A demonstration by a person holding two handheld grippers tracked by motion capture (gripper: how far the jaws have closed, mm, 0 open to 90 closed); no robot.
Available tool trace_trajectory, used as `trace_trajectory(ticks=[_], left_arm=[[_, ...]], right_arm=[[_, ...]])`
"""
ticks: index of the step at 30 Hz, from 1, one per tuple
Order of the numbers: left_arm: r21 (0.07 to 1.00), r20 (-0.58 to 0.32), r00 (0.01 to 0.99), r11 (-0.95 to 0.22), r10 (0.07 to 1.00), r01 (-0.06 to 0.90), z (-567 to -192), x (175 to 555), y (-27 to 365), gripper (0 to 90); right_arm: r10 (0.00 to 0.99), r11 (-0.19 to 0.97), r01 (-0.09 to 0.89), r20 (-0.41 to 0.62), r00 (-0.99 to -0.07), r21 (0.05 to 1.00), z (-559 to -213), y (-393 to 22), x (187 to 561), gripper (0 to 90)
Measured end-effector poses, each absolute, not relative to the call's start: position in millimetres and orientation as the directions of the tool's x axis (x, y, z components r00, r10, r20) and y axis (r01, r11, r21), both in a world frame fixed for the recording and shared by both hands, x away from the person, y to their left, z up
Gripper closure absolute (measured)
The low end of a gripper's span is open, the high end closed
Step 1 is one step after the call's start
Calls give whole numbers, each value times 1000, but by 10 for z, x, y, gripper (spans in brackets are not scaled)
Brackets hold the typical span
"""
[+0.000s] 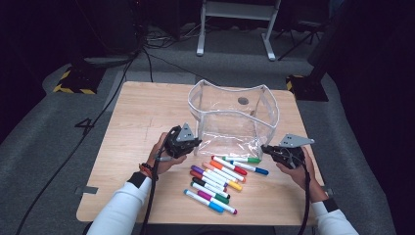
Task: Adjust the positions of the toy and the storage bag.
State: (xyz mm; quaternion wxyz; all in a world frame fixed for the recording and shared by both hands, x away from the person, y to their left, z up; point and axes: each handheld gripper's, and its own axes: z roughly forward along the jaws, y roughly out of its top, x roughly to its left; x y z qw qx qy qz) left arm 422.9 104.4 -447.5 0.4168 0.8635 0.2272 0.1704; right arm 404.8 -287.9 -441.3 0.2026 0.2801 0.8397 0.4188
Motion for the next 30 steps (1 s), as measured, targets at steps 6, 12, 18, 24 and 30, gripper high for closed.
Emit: trace_trajectory(ticks=[6,12,18,24,30], left_arm=[[796,106,852,-557,513,236,-4475,4189,1113,873],[798,105,860,-558,500,227,-4480,4158,1149,874],[804,92,861,-547,500,232,-4493,4158,1180,873],[804,89,841,-536,533,255,-4506,4115,1255,711],[794,87,837,-545,540,269,-4489,3790,1439,428]], right_arm=[[633,494,293,-107,-767,819,-4430,-2904,4000,878],[626,498,286,-111,-772,819,-4446,-2918,3950,880],[626,499,281,-117,-771,820,-4450,-2920,3929,878],[624,482,291,-91,-776,826,-4456,-2935,3933,789],[605,500,298,-81,-792,813,-4492,-2994,3862,672]])
